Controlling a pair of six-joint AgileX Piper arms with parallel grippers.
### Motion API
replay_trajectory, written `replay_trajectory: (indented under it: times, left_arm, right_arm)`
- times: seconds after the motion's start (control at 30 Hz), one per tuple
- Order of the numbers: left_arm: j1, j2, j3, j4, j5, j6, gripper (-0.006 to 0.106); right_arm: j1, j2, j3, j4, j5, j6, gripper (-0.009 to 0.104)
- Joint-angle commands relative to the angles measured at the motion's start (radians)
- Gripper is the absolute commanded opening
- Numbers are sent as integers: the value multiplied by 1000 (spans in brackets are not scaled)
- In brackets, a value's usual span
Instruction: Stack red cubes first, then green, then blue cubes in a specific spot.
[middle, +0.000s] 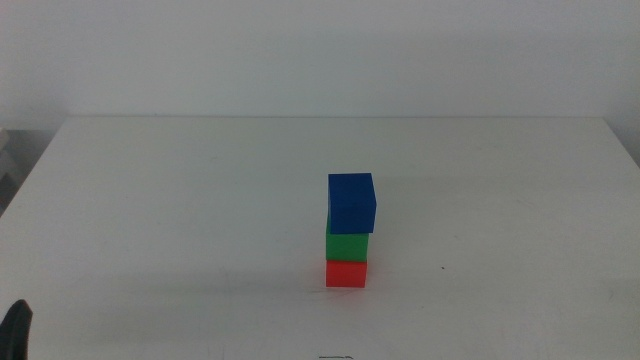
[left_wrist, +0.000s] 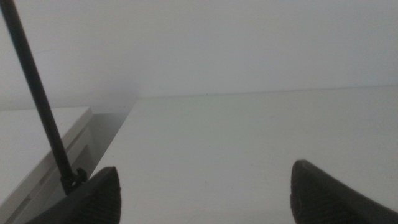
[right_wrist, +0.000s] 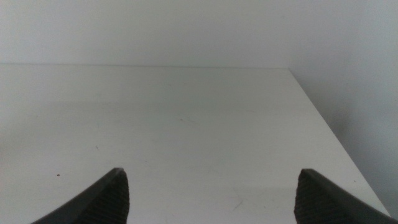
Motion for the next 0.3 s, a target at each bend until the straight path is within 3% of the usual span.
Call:
replay_trajectory:
  times: [0.0,0.27]
  left_arm:
    - [5,-24,-3,-18,-80,-5,94]
    - [5,-21,-3,-18,-83,-5,94]
  right_arm:
    - [-5,7,-18,-19,-72,-3,68]
    - [-5,7,-18,-19,-72,-3,68]
